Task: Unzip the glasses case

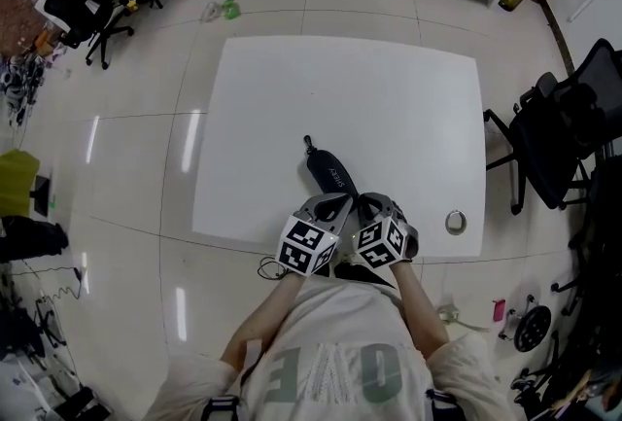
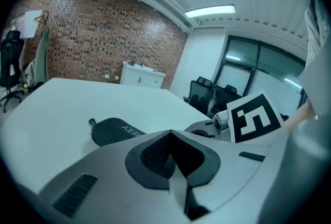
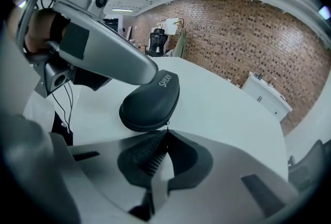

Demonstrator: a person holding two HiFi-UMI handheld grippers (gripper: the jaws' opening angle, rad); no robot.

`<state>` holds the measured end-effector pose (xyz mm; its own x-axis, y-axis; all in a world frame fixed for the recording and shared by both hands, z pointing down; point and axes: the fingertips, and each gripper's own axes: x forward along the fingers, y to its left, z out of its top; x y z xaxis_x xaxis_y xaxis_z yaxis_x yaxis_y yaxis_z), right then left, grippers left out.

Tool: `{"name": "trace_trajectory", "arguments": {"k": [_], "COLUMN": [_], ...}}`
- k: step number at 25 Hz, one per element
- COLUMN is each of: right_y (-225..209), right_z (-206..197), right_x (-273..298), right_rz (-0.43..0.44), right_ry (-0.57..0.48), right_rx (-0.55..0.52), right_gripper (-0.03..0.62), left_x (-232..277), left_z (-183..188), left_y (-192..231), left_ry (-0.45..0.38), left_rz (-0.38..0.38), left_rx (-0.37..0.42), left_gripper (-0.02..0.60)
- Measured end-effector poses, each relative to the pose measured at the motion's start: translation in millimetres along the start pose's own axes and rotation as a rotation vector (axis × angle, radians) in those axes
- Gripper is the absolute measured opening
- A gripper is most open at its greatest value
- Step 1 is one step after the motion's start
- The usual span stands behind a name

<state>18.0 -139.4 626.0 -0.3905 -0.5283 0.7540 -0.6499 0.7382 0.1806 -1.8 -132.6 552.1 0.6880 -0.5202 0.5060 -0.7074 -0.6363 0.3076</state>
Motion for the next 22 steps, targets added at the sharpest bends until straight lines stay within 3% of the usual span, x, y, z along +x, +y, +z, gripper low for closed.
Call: {"name": "trace_trajectory", "arguments": {"k": [3, 7, 13, 16, 18, 20, 22], "right_y": [15, 26, 21, 16, 16, 23, 30], "right_z": [1, 5, 2, 3, 3, 2, -1], "right_x": [-1, -3, -4, -1, -3, -7, -9], "right_rz": [0.031, 0.069, 0.071, 0.069, 0.083, 0.102, 0.107], "right_ry": [-0.018, -0.045, -0.051, -0.042, -0.032, -0.024, -0.016], "right_rx": [0.007, 0.024, 0.024, 0.017, 0.023, 0.013, 0.003], "right_gripper": [0.000, 0.000, 0.000, 0.000, 0.000, 0.000, 0.000], "left_x": [8, 7, 5, 3, -7, -26, -41], "left_z": [-9, -42, -54, -66, -80, -81, -64], "left_y": [-14, -13, -14, 2, 28, 53, 61], "left_ry": [0.034, 0.149, 0.161, 0.192, 0.213, 0.172, 0.069], "left_rz": [-0.035, -0.008, 0.010, 0.062, 0.148, 0.220, 0.252], "left_rx": [-0.042, 0.010, -0.023, -0.050, -0.094, -0.150, -0.177], "left_gripper": [-0.008, -0.008, -0.008, -0.008, -0.008, -0.008, -0.008]}}
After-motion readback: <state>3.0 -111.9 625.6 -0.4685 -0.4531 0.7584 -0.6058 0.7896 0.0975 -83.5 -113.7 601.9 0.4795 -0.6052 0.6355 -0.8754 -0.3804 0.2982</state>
